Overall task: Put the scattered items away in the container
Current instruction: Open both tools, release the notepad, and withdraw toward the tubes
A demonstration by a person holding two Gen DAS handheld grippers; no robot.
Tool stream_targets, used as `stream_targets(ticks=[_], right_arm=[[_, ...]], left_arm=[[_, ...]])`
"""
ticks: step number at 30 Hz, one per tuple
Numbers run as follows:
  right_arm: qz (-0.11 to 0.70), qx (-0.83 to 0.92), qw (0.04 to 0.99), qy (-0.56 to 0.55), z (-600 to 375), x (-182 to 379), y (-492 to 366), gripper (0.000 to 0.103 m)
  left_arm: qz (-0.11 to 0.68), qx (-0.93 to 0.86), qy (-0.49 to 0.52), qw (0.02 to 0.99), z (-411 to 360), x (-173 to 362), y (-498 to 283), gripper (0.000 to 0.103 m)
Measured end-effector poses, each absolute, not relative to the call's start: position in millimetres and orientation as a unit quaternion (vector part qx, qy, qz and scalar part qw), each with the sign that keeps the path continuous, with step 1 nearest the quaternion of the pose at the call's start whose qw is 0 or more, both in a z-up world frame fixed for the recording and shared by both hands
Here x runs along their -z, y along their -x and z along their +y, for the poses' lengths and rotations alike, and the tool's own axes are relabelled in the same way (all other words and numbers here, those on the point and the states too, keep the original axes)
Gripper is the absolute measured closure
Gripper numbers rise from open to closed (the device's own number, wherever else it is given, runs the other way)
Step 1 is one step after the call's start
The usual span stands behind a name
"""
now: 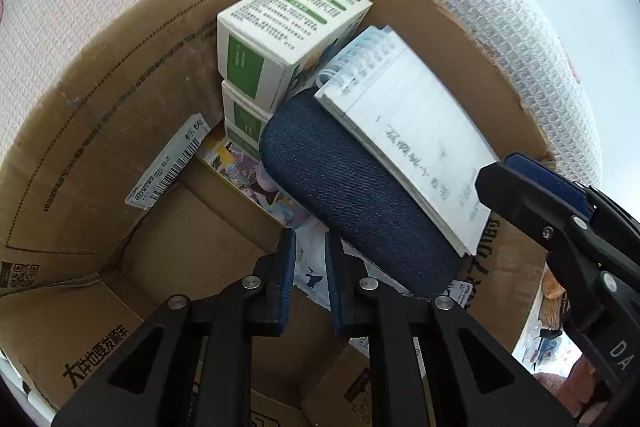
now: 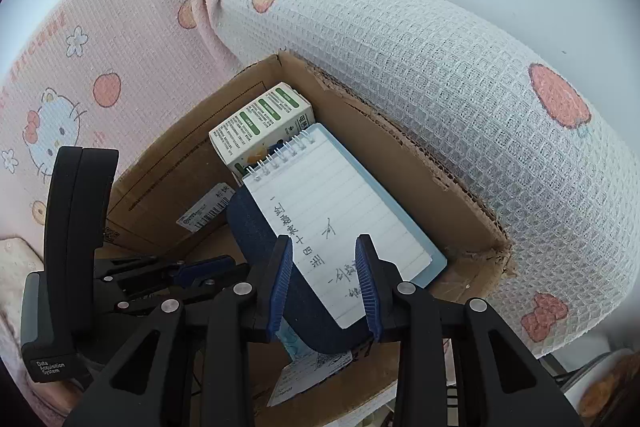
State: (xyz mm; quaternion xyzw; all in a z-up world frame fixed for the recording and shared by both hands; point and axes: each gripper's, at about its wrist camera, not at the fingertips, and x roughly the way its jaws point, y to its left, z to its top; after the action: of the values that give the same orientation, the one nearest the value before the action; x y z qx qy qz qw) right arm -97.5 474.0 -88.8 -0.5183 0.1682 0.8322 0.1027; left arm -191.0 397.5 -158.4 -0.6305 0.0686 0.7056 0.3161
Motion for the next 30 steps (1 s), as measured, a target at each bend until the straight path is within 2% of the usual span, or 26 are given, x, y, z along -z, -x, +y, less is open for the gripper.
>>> stream_targets(ticks=[6,9,10,17,22,25,28,30], right_arm=[[0.161,-0.822,0.101,0.537,470.3,94.6,100.7,0.073],[0.153,-0.819,0.095,0.545,463.8,94.8,99.4,0.073],[0.147,-0.820,0.093,0.546,460.9,93.5,98.3,0.073],[0.117,-0.824,0.080,0.549,433.9,75.5,88.0,0.072],[0.084,-0.843,0.062,0.528,400.3,47.5,81.1,0.056],[0.061,-0.855,0.046,0.513,373.6,29.6,79.0,0.054],[0.042,-0.864,0.024,0.501,342.3,14.1,81.1,0.048],[0.020,-0.869,0.008,0.494,315.2,5.7,83.6,0.045]], left_arm=[[0.057,-0.700,0.640,0.311,391.0,166.7,194.5,0.089],[0.072,-0.714,0.636,0.285,382.9,164.9,190.5,0.076],[0.073,-0.714,0.636,0.281,378.9,163.8,188.9,0.066],[0.055,-0.742,0.609,0.276,335.2,133.6,173.4,0.055],[0.056,-0.795,0.549,0.253,294.3,98.4,156.1,0.054],[0.031,-0.817,0.521,0.247,288.9,65.6,144.6,0.054],[0.000,-0.835,0.495,0.239,243.1,48.5,162.2,0.053],[-0.010,-0.851,0.475,0.225,218.3,17.6,142.8,0.052]])
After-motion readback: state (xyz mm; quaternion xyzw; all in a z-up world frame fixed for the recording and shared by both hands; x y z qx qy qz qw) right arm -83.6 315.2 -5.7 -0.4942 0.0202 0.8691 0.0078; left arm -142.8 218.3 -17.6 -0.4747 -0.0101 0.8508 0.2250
